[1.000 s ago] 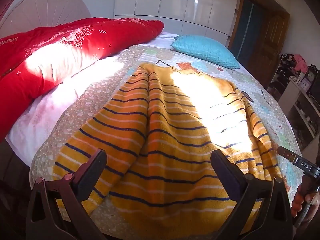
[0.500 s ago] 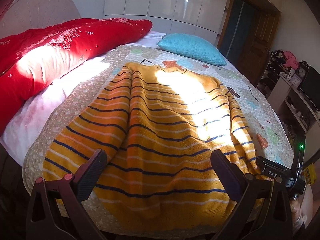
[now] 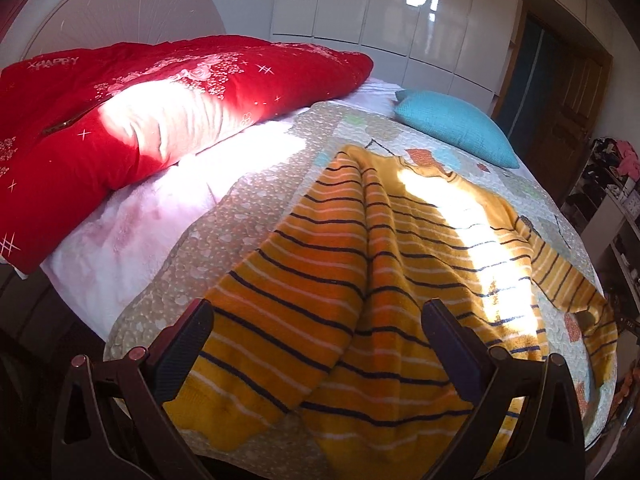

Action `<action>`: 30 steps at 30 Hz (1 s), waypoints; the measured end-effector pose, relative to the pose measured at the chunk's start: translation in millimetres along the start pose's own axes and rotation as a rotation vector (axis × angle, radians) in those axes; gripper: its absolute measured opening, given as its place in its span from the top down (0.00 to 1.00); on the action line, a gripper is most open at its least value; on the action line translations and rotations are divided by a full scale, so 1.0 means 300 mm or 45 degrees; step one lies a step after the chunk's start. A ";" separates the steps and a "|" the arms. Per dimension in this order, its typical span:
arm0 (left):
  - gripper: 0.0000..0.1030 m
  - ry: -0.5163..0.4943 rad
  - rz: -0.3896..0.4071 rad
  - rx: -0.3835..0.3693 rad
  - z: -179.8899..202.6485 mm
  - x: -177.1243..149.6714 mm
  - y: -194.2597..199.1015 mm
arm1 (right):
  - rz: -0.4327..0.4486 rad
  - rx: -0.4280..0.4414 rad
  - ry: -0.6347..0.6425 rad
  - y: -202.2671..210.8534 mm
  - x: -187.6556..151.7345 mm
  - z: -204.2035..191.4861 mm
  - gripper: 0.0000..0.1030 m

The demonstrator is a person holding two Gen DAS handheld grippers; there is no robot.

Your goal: Fold small clothes

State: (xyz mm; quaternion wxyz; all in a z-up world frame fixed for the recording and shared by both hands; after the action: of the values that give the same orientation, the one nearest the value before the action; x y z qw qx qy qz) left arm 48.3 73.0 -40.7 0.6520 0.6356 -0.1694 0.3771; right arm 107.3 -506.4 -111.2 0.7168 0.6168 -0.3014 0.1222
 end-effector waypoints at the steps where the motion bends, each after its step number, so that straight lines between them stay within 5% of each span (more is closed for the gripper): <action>1: 0.00 0.002 0.000 0.030 -0.031 0.004 -0.012 | 0.025 0.040 -0.035 0.010 -0.003 0.002 0.84; 2: 0.00 -0.017 -0.003 0.083 -0.063 0.004 -0.023 | 0.054 0.065 -0.060 0.037 -0.005 -0.006 0.65; 4: 0.00 -0.034 -0.020 0.158 -0.132 0.001 -0.057 | 0.128 0.098 -0.104 0.082 -0.028 -0.008 0.42; 7: 0.00 -0.043 -0.094 0.192 -0.217 -0.016 -0.116 | 0.194 0.124 -0.088 0.137 -0.076 -0.070 0.41; 12: 0.02 -0.035 -0.228 0.090 -0.249 -0.090 -0.234 | 0.166 0.200 0.021 0.132 -0.187 -0.208 0.41; 13: 0.09 -0.049 -0.247 0.085 -0.244 -0.102 -0.254 | 0.155 0.214 0.041 0.123 -0.206 -0.238 0.41; 14: 0.34 -0.059 -0.270 0.073 -0.236 -0.114 -0.273 | 0.143 0.227 0.062 0.113 -0.223 -0.266 0.41; 16: 0.54 -0.076 -0.254 0.068 -0.230 -0.101 -0.273 | 0.131 0.237 0.107 0.107 -0.243 -0.311 0.41; 17: 0.89 -0.088 -0.252 0.054 -0.231 -0.081 -0.266 | 0.131 0.237 0.123 0.110 -0.247 -0.336 0.41; 18: 0.93 -0.086 -0.264 0.069 -0.249 -0.058 -0.262 | 0.137 0.243 0.131 0.117 -0.248 -0.353 0.42; 20: 0.94 -0.042 -0.241 0.131 -0.321 0.017 -0.259 | 0.140 0.266 0.137 0.127 -0.243 -0.375 0.45; 27: 0.93 -0.015 -0.079 0.643 -0.661 0.337 -0.279 | 0.097 0.269 0.114 0.103 -0.230 -0.401 0.47; 30: 0.87 0.061 -0.073 0.565 -0.685 0.364 -0.257 | 0.065 0.355 0.051 0.098 -0.245 -0.411 0.47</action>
State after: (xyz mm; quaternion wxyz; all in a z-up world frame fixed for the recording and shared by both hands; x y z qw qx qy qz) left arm 121.6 307.0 -45.8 0.5105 0.7590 -0.0484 0.4013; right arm 67.8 -367.6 -137.2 0.6267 0.7000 -0.2827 0.1933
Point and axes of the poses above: each gripper's, at about its wrist camera, not at the fingertips, and y roughly against the way its jaws point, z to its right, x to its top, the point moved 7 cm from there along -y, roughly the way its jaws point, and after that the axes turned 2 degrees about x, right-handed, at the moved point
